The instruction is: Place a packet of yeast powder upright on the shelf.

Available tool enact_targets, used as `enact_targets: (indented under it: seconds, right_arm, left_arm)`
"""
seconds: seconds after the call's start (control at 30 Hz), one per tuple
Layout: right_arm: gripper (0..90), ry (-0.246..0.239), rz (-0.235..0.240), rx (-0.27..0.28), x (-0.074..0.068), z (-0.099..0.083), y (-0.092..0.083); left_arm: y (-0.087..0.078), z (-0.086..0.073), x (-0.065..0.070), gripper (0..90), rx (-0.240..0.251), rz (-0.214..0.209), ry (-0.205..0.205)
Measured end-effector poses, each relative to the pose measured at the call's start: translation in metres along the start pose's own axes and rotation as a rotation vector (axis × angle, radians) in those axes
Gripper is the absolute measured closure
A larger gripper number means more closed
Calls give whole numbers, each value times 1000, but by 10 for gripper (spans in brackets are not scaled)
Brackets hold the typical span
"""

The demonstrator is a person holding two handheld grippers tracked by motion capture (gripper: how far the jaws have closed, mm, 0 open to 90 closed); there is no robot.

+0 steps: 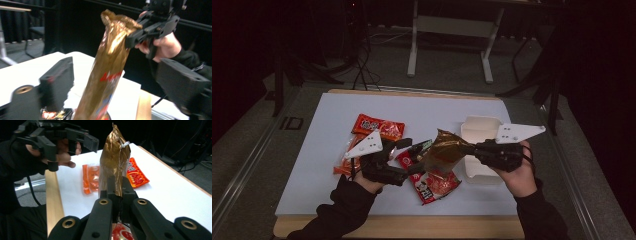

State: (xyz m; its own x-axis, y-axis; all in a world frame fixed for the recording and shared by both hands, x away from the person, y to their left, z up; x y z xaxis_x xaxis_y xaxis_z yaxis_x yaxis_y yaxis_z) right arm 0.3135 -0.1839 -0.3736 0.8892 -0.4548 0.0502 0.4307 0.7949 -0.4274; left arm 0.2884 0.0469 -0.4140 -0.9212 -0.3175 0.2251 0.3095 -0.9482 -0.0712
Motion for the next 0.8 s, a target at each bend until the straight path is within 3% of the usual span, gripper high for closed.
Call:
enact_targets:
  seconds: [0.17, 0.23, 0.3, 0.47, 0.8]
  right_arm:
    - [895, -8, -23, -2, 12, 0, -6]
    - [895, -12, -32, -3, 15, 0, -7]
    - [896, -11, -59, 3, 26, 0, -11]
    - [895, -7, -86, 31, 43, 2, -17]
    - [895, -3, -137, 43, 74, 6, -25]
  left_arm:
    - [-12, -10, -4, 36, -31, 53, -14]
    - [-16, -12, -6, 35, -28, 64, -24]
    - [-25, -20, -9, 35, -57, 89, -23]
    - [-38, -34, -11, 36, -83, 106, -37]
    - [-60, -58, -17, 37, -80, 152, -40]
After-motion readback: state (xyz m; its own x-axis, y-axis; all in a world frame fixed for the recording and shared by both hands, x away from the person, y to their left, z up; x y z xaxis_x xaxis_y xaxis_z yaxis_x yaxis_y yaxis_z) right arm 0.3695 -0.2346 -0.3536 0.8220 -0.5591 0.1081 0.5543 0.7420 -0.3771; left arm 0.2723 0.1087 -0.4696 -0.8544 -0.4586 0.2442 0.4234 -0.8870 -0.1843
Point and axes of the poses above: each handheld gripper's, and its own axes: y roughly forward along the jaws, z roughly out of its top, x roughly to its right, the point moved 6 cm from there along y, roughly forward along the jaws, and after that the axes turned 6 degrees about -z, right-handed, at the moved point
